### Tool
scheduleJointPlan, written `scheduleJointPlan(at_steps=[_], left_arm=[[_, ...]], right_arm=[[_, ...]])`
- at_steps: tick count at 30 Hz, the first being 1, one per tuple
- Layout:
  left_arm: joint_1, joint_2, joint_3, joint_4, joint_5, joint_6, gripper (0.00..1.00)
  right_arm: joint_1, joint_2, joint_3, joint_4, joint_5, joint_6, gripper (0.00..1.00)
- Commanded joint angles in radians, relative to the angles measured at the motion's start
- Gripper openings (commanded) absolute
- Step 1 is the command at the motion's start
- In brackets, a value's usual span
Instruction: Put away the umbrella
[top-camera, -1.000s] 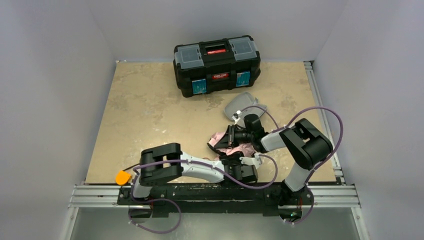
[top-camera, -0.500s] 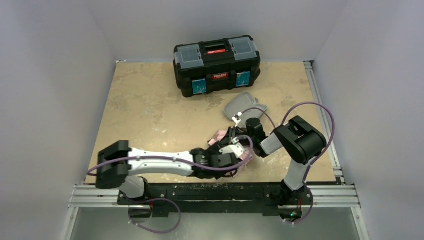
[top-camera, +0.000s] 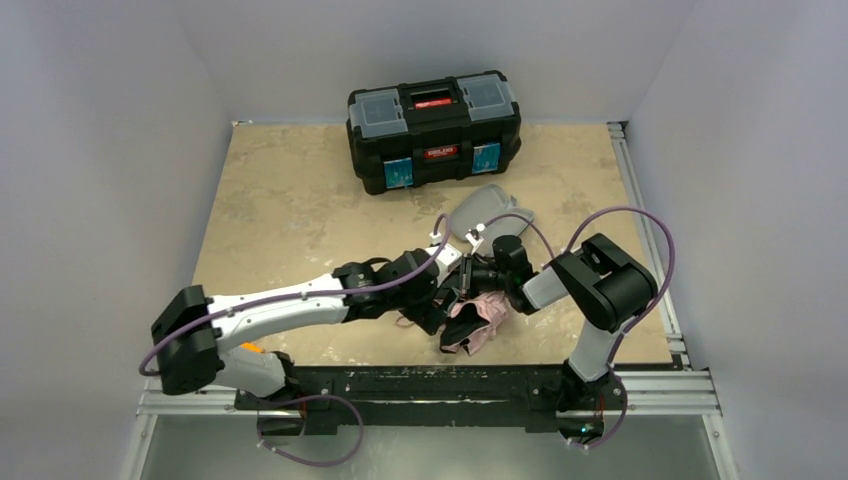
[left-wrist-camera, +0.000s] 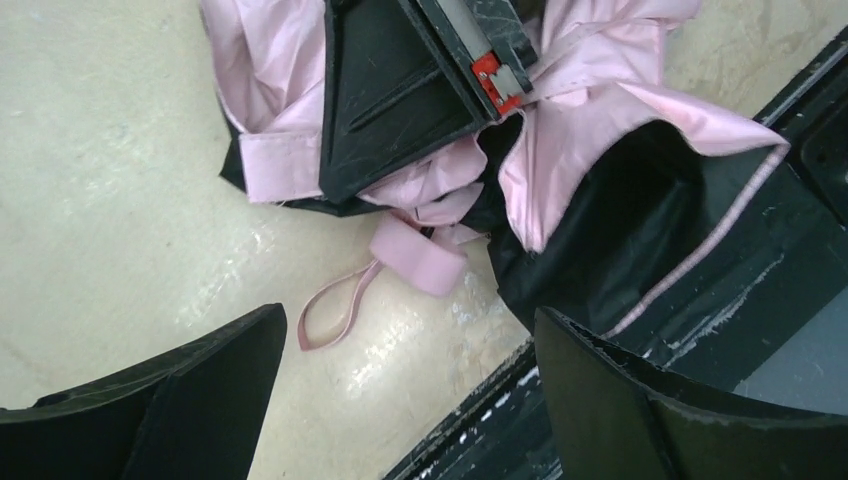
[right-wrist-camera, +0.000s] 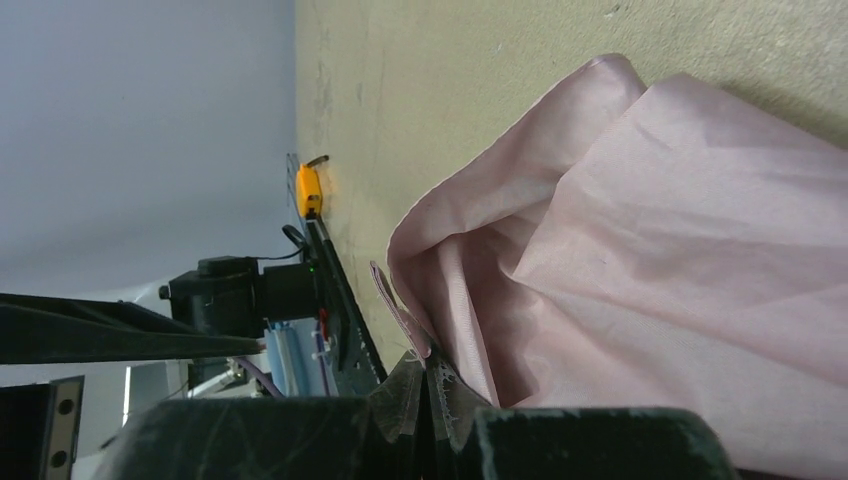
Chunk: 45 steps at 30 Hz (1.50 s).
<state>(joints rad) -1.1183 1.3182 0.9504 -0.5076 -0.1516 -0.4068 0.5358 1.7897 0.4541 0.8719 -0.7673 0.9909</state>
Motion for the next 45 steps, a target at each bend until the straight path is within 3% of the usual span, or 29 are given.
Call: scheduleJointPlan(at_steps=[1, 6, 12, 15, 17, 21, 22, 23, 36, 40, 45], left_arm=[[0.074, 0.125, 0.018, 0.173, 0.132, 0.064, 0.94], [0.097, 0.291, 0.032, 0.271, 0.199, 0.095, 1.0], [0.094, 0.431, -0.011, 0.42, 0.24, 0.124, 1.0], [0.073, 0.466, -0.033, 0.479, 0.194, 0.137, 0.98], [0.057, 0.482, -0.04, 0.492, 0.16, 0.143, 0.82], [0.022, 0.486, -0.04, 0.474, 0.103, 0.153, 0.27], [0.006, 0.482, -0.036, 0.453, 0.072, 0.154, 0.05], [-0.012, 0.481, -0.03, 0.429, 0.039, 0.154, 0.0], [-0.232, 0.491, 0.053, 0.209, -0.412, 0.073, 0.0], [-0.254, 0.476, 0.057, 0.203, -0.428, 0.049, 0.0], [-0.253, 0.385, -0.024, 0.301, -0.344, 0.029, 0.0]], right_arm=[[-0.01, -0.023, -0.005, -0.099, 0.058, -0.066, 0.0], [-0.01, -0.05, 0.003, -0.125, 0.057, -0.069, 0.0], [-0.01, -0.062, 0.004, -0.13, 0.056, -0.062, 0.0], [-0.01, -0.068, 0.009, -0.138, 0.056, -0.063, 0.0], [-0.01, -0.072, 0.012, -0.144, 0.053, -0.061, 0.0], [-0.011, -0.099, 0.034, -0.185, 0.051, -0.064, 0.0], [-0.014, -0.11, 0.046, -0.206, 0.053, -0.067, 0.0], [-0.018, -0.123, 0.062, -0.229, 0.054, -0.072, 0.0], [-0.051, -0.242, 0.36, -0.512, 0.071, -0.12, 0.0], [-0.06, -0.24, 0.406, -0.531, 0.071, -0.124, 0.0], [-0.089, -0.239, 0.433, -0.547, 0.064, -0.132, 0.0]])
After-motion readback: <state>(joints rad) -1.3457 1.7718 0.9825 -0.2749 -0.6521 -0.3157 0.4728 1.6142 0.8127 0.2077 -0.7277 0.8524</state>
